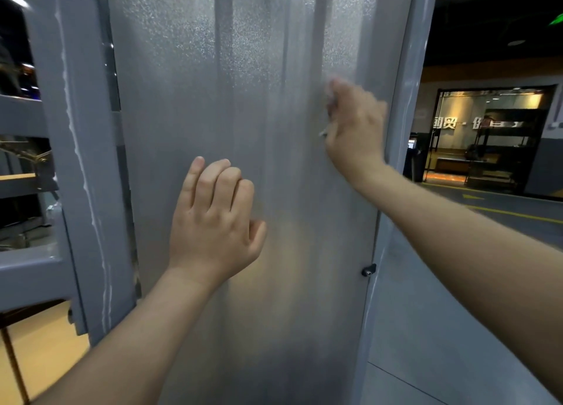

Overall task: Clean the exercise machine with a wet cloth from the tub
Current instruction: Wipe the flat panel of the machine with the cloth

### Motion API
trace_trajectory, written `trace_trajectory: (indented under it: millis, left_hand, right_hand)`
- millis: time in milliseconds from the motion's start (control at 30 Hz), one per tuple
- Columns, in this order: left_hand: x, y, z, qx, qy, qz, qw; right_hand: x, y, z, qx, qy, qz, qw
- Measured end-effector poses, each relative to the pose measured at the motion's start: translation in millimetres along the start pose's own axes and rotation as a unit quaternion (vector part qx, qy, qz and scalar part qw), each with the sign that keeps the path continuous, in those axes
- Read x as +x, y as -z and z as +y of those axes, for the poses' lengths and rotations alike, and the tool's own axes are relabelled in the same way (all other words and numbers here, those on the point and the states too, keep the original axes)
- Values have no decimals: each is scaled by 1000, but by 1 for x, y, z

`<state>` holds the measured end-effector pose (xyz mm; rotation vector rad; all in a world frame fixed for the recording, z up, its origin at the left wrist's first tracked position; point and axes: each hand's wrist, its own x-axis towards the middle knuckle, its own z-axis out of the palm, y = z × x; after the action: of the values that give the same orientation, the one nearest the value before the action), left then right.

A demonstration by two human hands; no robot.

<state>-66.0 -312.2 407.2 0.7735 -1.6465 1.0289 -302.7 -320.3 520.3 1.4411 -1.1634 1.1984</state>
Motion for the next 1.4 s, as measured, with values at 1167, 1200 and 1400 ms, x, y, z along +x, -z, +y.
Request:
trace_trajectory:
  millis: [1167,1200,1400]
  left_hand:
    - [-1,2,0,-1,-8,-2,1000]
    - [-1,2,0,-4,-8,-4,1000]
    - [-4,15,-8,-60,-21,-4,998]
  right_hand:
    - [-81,-6,-23,8,-167,-12,986]
    - [-90,-10,-35,11,-46,-16,999]
    - [-55,5,0,-84,282,-57,954]
